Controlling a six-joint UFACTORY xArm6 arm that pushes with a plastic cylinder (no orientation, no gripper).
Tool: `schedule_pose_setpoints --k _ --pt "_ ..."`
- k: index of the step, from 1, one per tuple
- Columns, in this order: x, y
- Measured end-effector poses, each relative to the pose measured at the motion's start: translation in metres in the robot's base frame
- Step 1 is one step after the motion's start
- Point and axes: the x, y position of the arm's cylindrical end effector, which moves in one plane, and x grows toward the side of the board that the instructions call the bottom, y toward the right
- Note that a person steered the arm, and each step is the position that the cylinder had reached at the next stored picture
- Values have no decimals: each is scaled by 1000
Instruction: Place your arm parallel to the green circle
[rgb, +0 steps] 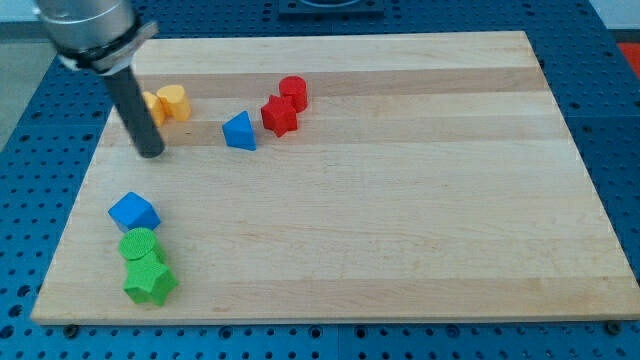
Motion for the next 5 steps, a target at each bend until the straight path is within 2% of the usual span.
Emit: schedule_pose_setpoints --k 2,3,5 --pt "63 -65" --pt "126 -63" --pt "143 -47"
